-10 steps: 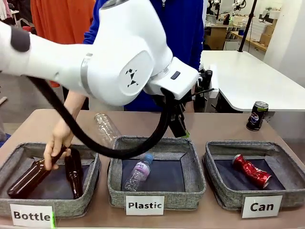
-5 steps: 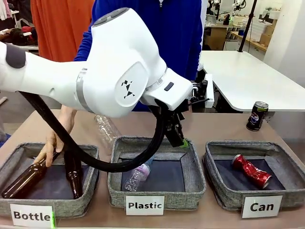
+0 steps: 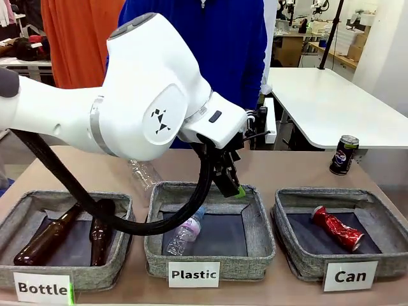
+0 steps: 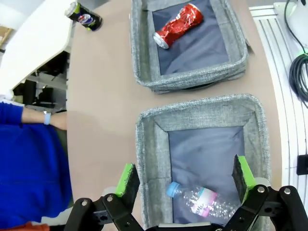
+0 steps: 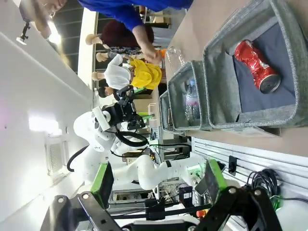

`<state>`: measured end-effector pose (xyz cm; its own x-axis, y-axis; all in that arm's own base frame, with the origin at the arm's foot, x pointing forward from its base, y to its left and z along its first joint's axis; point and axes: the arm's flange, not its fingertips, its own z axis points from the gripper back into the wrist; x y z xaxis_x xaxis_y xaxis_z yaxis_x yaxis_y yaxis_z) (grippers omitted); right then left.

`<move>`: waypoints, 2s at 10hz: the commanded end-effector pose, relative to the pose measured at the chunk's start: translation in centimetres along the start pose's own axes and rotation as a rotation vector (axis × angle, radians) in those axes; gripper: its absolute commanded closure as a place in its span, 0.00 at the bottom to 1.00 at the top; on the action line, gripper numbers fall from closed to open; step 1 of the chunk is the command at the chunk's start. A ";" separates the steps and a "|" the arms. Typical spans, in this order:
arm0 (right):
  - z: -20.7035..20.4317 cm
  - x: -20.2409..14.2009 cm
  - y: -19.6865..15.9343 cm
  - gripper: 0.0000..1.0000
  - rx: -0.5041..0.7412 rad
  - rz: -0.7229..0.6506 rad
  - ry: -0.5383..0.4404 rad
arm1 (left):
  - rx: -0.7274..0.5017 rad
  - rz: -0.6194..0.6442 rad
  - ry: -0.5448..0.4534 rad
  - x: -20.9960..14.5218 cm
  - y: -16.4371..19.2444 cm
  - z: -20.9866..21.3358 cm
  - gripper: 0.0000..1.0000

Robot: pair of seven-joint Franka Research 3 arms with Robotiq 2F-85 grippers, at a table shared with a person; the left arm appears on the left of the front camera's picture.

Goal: Sort the can waste into the basket.
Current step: Pick up the can waste from the table and place it in the right Fabric basket.

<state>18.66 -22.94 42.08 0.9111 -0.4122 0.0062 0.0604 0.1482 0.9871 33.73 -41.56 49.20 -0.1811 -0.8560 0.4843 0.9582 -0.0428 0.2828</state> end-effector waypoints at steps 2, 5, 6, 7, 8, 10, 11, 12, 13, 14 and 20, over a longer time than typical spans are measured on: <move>-5.5 0.2 2.6 0.00 -0.056 0.021 0.031 | 0.024 0.304 -0.100 -6.4 2.4 7.7 0.00; -10.9 0.2 4.5 0.00 -0.115 0.070 0.077 | -0.020 0.520 -0.207 -12.1 3.2 12.7 0.00; -13.3 -0.2 5.1 0.00 -0.152 0.087 0.124 | -0.027 0.640 -0.227 -16.0 1.8 14.4 0.00; -15.9 0.2 5.6 0.00 -0.162 0.065 0.182 | -0.106 0.731 -0.230 -20.0 1.3 15.3 0.00; -18.2 0.8 5.6 0.00 -0.186 0.050 0.235 | -0.160 0.839 -0.285 -24.0 -0.2 15.7 0.00; -22.3 2.2 5.6 0.00 -0.189 0.008 0.298 | -0.239 1.060 -0.521 -31.6 -3.1 18.2 0.00; -23.9 3.4 5.0 0.00 -0.188 -0.026 0.344 | -0.188 1.239 -0.745 -35.3 -5.0 19.2 0.00; -24.8 3.7 4.1 0.00 -0.179 -0.072 0.381 | -0.223 1.417 -0.837 -38.2 -7.1 19.9 0.00; -24.9 4.1 3.5 0.00 -0.155 -0.114 0.407 | -0.315 1.398 -0.912 -40.3 -8.4 20.9 0.00; -24.4 5.2 3.0 0.00 -0.132 -0.123 0.391 | -0.323 1.468 -0.914 -43.0 -9.1 20.2 0.00; -23.3 6.0 2.3 0.00 -0.109 -0.138 0.383 | -0.315 1.507 -0.875 -48.6 -7.1 23.7 0.00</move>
<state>33.79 -4.86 40.86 0.9749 -0.0859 -0.2052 0.2183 0.1909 0.9570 30.51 13.00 42.15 0.8587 0.2464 0.4494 0.3777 0.2885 -0.8798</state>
